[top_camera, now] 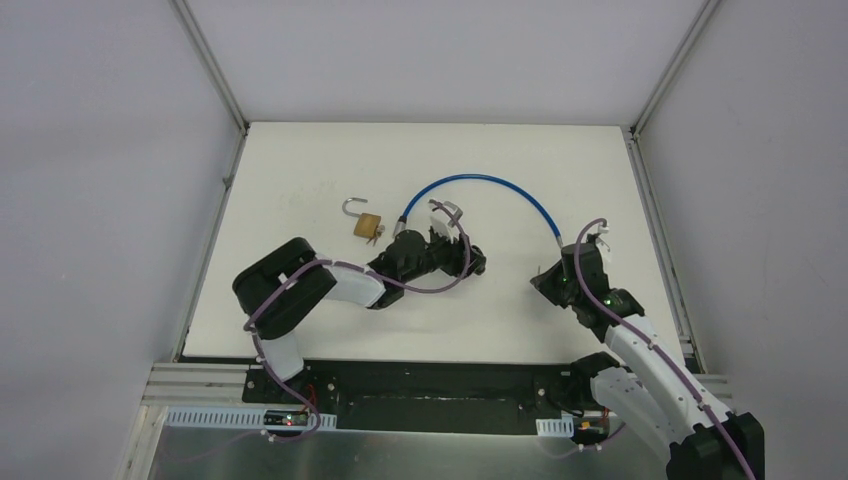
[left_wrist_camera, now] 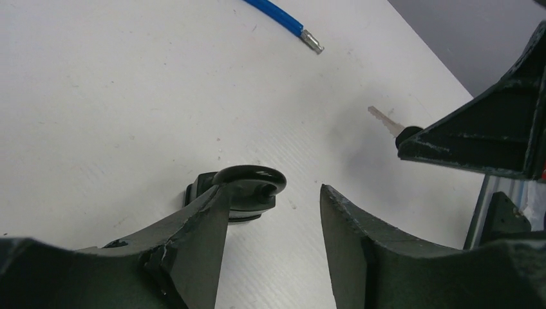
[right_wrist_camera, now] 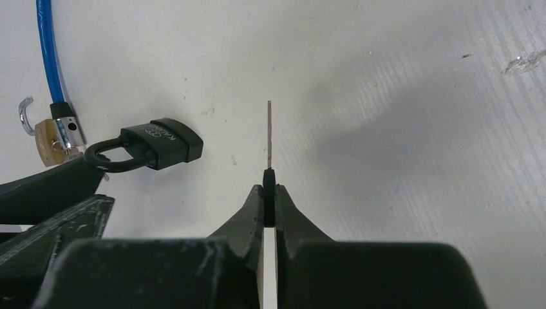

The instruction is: Unlock with the key

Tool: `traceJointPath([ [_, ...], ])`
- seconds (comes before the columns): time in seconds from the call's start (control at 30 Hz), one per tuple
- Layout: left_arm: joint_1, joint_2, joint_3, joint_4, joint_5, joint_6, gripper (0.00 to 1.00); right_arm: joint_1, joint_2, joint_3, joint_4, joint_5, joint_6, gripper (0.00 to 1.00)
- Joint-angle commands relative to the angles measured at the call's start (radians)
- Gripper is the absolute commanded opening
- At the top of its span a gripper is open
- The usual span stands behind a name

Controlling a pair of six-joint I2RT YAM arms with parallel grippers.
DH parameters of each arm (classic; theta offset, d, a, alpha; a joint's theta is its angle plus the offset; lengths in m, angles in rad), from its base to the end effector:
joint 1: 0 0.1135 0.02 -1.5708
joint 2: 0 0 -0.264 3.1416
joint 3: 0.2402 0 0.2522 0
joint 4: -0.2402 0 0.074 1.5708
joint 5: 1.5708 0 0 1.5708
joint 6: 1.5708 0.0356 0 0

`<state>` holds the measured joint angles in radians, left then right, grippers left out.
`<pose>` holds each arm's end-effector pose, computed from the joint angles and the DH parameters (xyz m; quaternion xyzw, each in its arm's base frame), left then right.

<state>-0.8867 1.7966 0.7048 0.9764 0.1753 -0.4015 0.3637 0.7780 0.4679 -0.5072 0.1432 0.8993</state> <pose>0.2186 -0.2779 0.1685 0.2352 0.7081 -0.4501 0.4906 0.1497 0.0516 0.2015 0.2708 0.8875 0.1629 0.3355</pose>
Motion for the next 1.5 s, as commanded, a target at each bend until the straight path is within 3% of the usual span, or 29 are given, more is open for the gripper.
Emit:
traceJointPath([
  [0.0, -0.003, -0.129, 0.079, -0.277, -0.045, -0.056, 0.60, -0.008, -0.006, 0.037, 0.030, -0.011, -0.003, 0.00],
  [0.17, -0.003, -0.190, 0.200, -0.703, -0.138, -0.119, 0.62, -0.011, 0.010, 0.033, 0.047, -0.017, -0.008, 0.00],
  [0.23, -0.004, -0.212, 0.220, -0.799, -0.202, -0.140, 0.64, -0.012, 0.012, 0.029, 0.051, -0.020, -0.010, 0.00],
  [0.37, -0.004, -0.250, 0.335, -1.155, -0.370, -0.185, 0.77, -0.015, -0.001, 0.028, 0.023, -0.004, -0.026, 0.00],
  [0.47, -0.001, -0.259, 0.395, -1.313, -0.381, -0.176, 0.89, -0.020, -0.034, 0.014, 0.006, 0.015, -0.031, 0.00],
  [0.53, -0.001, -0.253, 0.428, -1.345, -0.348, -0.167, 0.99, -0.028, -0.044, 0.008, 0.005, 0.017, -0.042, 0.00],
  [0.7, -0.036, -0.200, 0.539, -1.379, -0.281, -0.245, 0.99, -0.041, -0.036, 0.018, -0.010, 0.014, -0.061, 0.01],
  [0.93, -0.148, -0.119, 0.690, -1.455, -0.587, -0.372, 0.99, -0.060, -0.064, -0.003, -0.025, 0.035, -0.084, 0.03],
  [1.13, -0.185, -0.007, 0.818, -1.507, -0.758, -0.505, 0.94, -0.073, -0.098, -0.017, -0.056, 0.040, -0.103, 0.06],
  [1.3, -0.184, 0.113, 0.900, -1.566, -0.813, -0.662, 0.93, -0.076, -0.147, -0.030, -0.098, 0.060, -0.099, 0.07],
  [1.47, -0.182, 0.207, 0.949, -1.575, -0.776, -0.672, 0.87, -0.079, -0.207, -0.035, -0.152, 0.079, -0.089, 0.07],
])
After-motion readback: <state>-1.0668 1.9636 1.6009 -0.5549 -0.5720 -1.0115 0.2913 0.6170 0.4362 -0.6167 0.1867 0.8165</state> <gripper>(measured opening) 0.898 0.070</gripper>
